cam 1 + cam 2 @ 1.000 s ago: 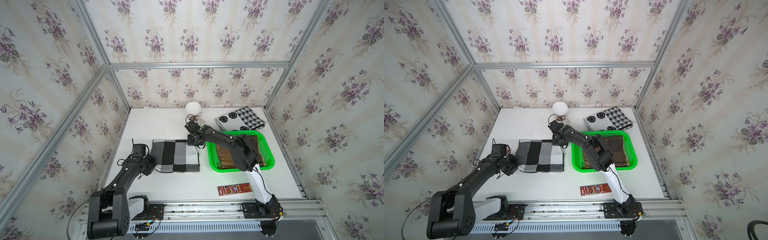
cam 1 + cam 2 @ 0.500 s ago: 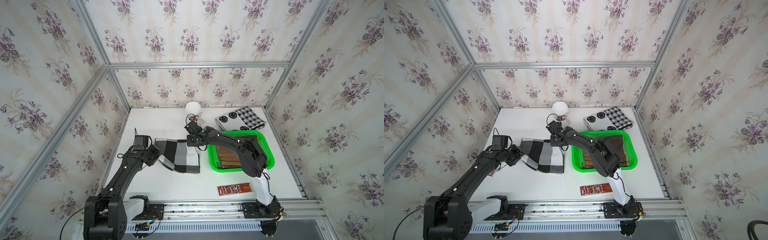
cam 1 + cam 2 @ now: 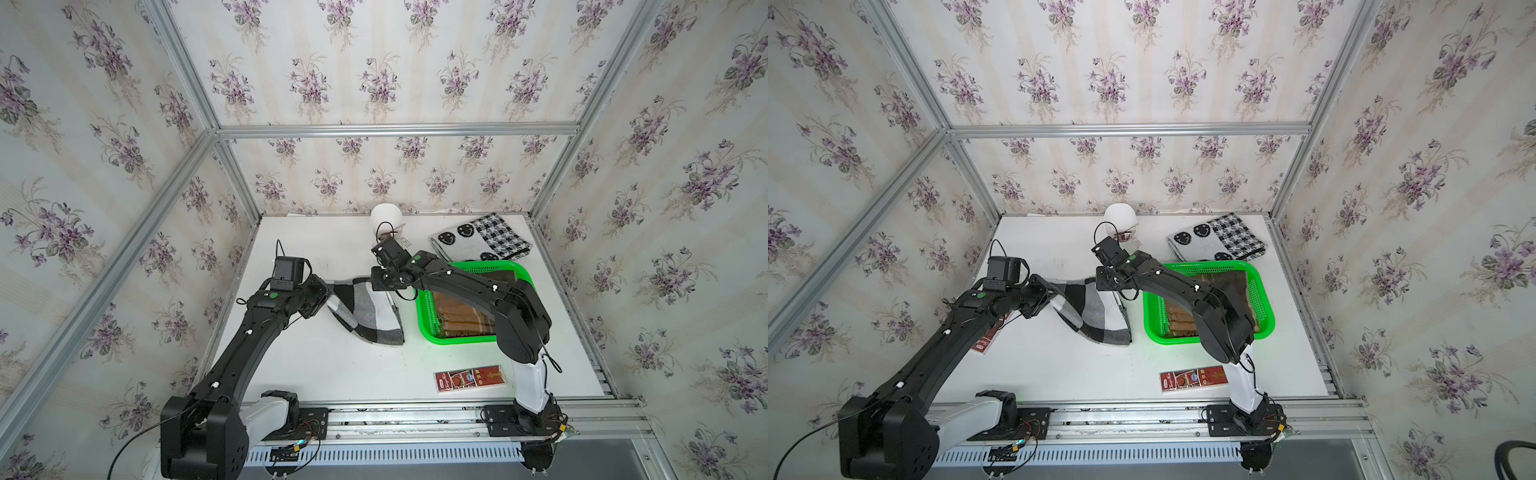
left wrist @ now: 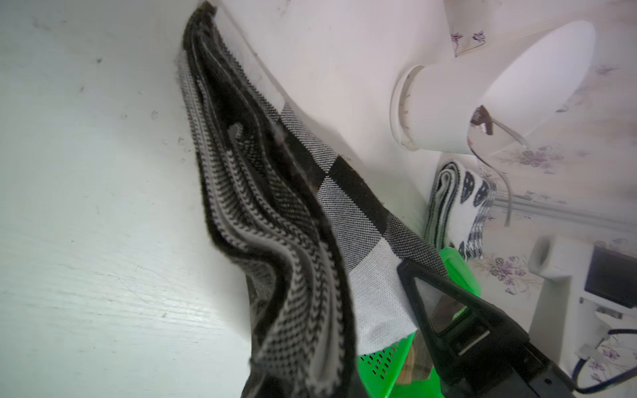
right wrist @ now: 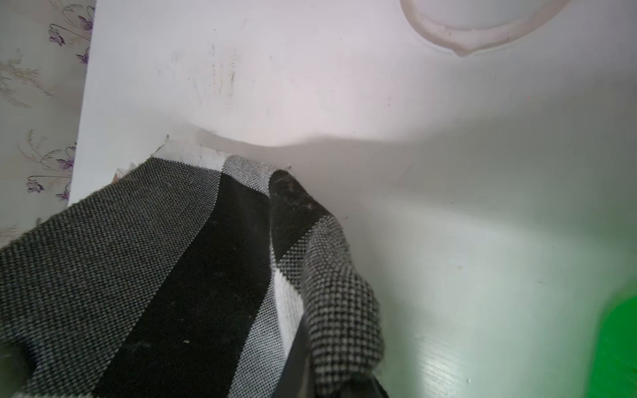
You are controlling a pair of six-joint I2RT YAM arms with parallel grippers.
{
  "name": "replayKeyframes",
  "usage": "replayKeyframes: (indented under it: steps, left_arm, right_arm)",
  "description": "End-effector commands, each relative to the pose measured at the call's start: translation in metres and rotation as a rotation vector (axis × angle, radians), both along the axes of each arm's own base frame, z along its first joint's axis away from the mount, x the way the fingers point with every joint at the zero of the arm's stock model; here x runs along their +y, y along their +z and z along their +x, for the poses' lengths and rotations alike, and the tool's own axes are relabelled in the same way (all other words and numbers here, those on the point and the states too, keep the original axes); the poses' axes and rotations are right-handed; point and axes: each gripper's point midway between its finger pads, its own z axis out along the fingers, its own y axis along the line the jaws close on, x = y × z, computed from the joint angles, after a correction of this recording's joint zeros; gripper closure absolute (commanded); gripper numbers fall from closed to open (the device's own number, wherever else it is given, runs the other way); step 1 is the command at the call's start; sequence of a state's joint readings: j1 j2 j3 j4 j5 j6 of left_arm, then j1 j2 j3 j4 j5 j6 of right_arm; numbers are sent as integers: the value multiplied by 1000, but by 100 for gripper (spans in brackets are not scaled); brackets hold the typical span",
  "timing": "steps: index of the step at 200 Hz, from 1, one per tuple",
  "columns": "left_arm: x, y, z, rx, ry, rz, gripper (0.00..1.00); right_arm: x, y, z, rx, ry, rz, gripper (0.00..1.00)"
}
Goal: Put the folded scarf in the basket
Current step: Pick up the scarf at the center of the board, then place the scarf in the basket.
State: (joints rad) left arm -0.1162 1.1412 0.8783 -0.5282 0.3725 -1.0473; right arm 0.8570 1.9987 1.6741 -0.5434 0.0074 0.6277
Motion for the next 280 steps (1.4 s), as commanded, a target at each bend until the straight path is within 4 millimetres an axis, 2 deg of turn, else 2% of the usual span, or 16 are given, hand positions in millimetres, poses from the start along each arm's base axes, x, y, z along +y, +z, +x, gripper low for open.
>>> replayKeyframes:
  steps: [1, 20, 50, 72, 81, 109, 136, 140, 151, 154, 184, 201, 220, 240, 280]
  left_arm:
    - [-11, 24, -3, -34, -38, -16, 98]
    - [-15, 46, -9, -66, -47, -22, 98]
    - [-29, 79, -13, -128, -74, -57, 98]
    - [-59, 97, -11, -164, -135, -86, 98]
    - [-77, 103, -11, -174, -176, -100, 98]
    - [-123, 112, -5, -199, -247, -99, 98]
    - [-178, 112, 1, -208, -344, -108, 98]
    - [-188, 111, 1, -206, -361, -110, 98]
    - [-210, 115, 2, -221, -395, -123, 98]
    - [-218, 104, 6, -199, -402, -112, 98]
    - [-276, 95, 16, -196, -487, -104, 99]
    - [-306, 85, 17, -177, -537, -106, 99]
    - [-332, 73, 15, -161, -581, -92, 99]
    - [-347, 57, 11, -132, -606, -69, 100]
    - [-349, 33, -1, -98, -607, -40, 100]
  right_arm:
    - [-7, 26, 2, -47, -3, -7, 100]
    - [-15, 47, 1, -75, -16, -17, 100]
    - [-43, 84, 4, -139, -70, -44, 100]
    - [-75, 108, 8, -170, -136, -53, 100]
    - [-90, 118, 10, -186, -165, -59, 100]
    - [-149, 137, 18, -206, -268, -79, 100]
    - [-211, 137, 22, -201, -362, -106, 100]
    - [-231, 137, 27, -198, -408, -115, 100]
    - [-257, 134, 27, -193, -453, -136, 100]
    - [-264, 133, 26, -191, -464, -142, 100]
    - [-335, 115, 23, -167, -607, -191, 100]
    - [-367, 101, 23, -153, -675, -209, 100]
    - [-387, 88, 25, -132, -719, -221, 100]
    - [-396, 77, 30, -118, -744, -229, 100]
    - [-403, 69, 46, -115, -772, -247, 100]
